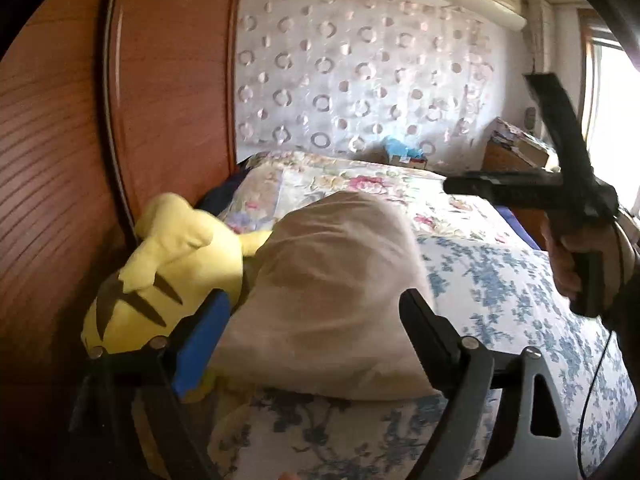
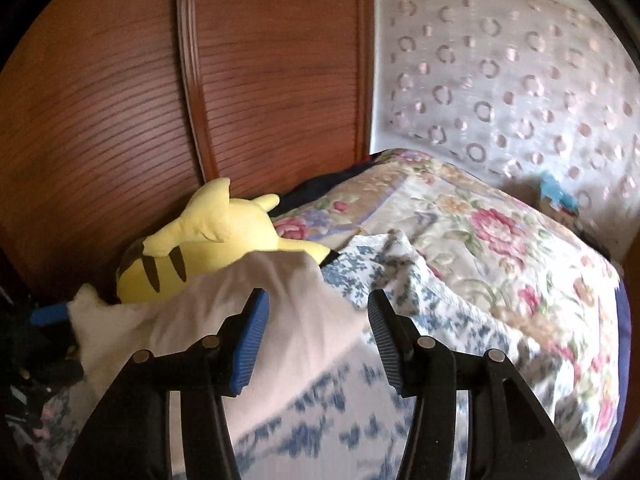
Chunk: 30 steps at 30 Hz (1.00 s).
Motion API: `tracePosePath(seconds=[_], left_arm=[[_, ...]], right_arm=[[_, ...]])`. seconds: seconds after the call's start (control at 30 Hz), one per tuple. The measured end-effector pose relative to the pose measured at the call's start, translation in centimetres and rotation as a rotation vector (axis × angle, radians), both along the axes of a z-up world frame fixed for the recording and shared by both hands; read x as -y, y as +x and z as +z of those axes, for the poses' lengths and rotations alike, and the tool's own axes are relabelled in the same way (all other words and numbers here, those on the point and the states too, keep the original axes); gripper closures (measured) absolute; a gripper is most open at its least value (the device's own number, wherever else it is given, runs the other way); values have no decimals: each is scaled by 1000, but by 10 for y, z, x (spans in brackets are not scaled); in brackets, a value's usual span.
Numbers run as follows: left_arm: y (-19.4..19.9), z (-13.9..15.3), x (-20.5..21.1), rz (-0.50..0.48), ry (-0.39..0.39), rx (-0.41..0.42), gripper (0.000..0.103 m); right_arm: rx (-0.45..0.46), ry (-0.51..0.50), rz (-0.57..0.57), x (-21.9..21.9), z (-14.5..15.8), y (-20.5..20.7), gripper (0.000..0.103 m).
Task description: Fold small clothes
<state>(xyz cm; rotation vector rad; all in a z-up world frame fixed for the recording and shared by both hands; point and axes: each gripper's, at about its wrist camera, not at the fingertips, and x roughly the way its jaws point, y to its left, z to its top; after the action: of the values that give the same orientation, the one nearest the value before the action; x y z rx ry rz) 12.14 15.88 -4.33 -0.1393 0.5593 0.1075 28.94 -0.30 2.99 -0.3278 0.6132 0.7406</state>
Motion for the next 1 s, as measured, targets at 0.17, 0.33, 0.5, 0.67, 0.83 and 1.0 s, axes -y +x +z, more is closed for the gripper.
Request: tracePosePath(seconds=[0.17, 0.33, 0.5, 0.67, 0.83, 1.0], left_arm=[[1, 7, 31, -70, 18, 7, 16], [-2, 12, 60, -117, 12, 14, 16], [-9, 21, 89, -166, 21, 34, 16], [-20, 35, 117, -201, 26, 72, 16], [-33, 55, 139, -235, 36, 114, 16], [-44, 73, 156, -248, 54, 148, 16]], right_arm=[[12, 44, -76, 47, 2, -49, 49], [18, 44, -162, 74, 2, -89, 47], [48, 52, -222, 96, 6, -136, 35], [95, 80, -321, 112, 15, -185, 25], [136, 130, -402, 125, 25, -233, 21], [179, 165, -466, 134, 37, -276, 21]])
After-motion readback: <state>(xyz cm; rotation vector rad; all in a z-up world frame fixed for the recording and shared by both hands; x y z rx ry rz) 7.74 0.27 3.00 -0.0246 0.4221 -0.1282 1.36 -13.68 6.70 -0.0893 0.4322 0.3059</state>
